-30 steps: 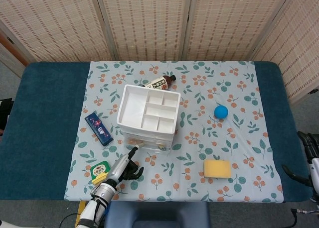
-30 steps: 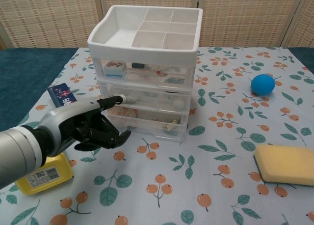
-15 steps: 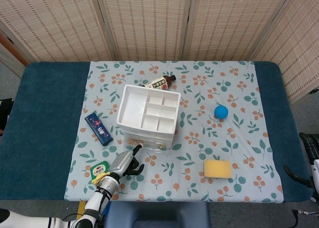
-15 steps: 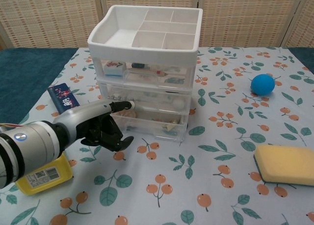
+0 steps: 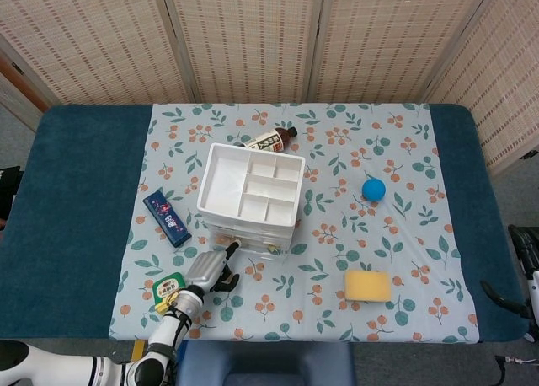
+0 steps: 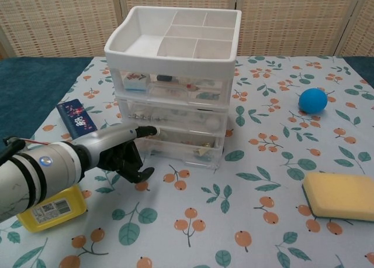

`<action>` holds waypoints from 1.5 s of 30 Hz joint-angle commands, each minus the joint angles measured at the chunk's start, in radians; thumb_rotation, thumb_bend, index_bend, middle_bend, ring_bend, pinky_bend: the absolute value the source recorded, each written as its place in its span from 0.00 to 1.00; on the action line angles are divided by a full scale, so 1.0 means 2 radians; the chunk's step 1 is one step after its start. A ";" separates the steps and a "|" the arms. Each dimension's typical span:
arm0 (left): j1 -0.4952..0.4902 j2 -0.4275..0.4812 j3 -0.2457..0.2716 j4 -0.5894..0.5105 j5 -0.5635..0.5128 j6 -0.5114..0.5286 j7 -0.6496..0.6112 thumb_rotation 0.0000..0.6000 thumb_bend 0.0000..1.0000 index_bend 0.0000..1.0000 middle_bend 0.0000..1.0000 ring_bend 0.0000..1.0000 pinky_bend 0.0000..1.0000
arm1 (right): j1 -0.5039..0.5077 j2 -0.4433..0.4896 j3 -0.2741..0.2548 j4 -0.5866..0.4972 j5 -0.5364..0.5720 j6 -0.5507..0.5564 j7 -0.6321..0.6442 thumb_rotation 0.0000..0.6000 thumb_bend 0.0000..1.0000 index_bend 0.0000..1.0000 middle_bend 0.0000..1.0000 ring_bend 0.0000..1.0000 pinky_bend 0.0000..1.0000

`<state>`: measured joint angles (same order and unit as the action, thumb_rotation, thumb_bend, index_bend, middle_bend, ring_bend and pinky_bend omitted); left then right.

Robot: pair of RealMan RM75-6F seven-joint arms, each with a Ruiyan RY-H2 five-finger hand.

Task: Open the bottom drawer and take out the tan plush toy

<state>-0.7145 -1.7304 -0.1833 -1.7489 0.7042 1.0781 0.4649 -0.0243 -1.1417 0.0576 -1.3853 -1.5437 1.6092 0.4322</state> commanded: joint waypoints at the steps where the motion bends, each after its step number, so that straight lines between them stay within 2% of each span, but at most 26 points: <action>1: -0.006 -0.002 0.007 0.002 -0.002 0.007 0.015 1.00 0.46 0.14 1.00 1.00 1.00 | 0.000 -0.001 0.000 0.002 0.000 0.000 0.002 1.00 0.23 0.00 0.07 0.00 0.00; 11: -0.011 0.002 0.024 -0.010 0.001 0.023 0.049 1.00 0.46 0.26 1.00 1.00 1.00 | 0.000 -0.002 0.000 0.007 0.000 -0.002 0.007 1.00 0.23 0.00 0.07 0.00 0.00; 16: -0.007 0.014 0.036 -0.031 0.002 0.029 0.058 1.00 0.46 0.28 1.00 1.00 1.00 | 0.001 -0.003 0.001 0.009 -0.001 -0.003 0.009 1.00 0.23 0.00 0.07 0.00 0.00; 37: 0.000 0.054 0.068 -0.112 0.012 0.038 0.078 1.00 0.46 0.29 0.99 1.00 1.00 | 0.003 -0.005 0.001 0.014 -0.003 -0.003 0.014 1.00 0.23 0.00 0.07 0.00 0.00; 42: 0.000 0.066 0.069 -0.128 0.032 0.041 0.078 1.00 0.46 0.21 0.99 1.00 1.00 | 0.002 -0.005 0.000 0.014 -0.003 -0.001 0.014 1.00 0.23 0.00 0.07 0.00 0.00; 45: -0.001 0.082 0.071 -0.137 0.064 0.039 0.074 1.00 0.45 0.20 0.99 1.00 1.00 | 0.001 -0.003 0.001 0.013 -0.004 0.002 0.014 1.00 0.23 0.00 0.07 0.00 0.00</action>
<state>-0.7156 -1.5879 -0.0443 -2.0103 0.7956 1.1584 0.6185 -0.0220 -1.1482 0.0590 -1.3595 -1.5516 1.6124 0.4600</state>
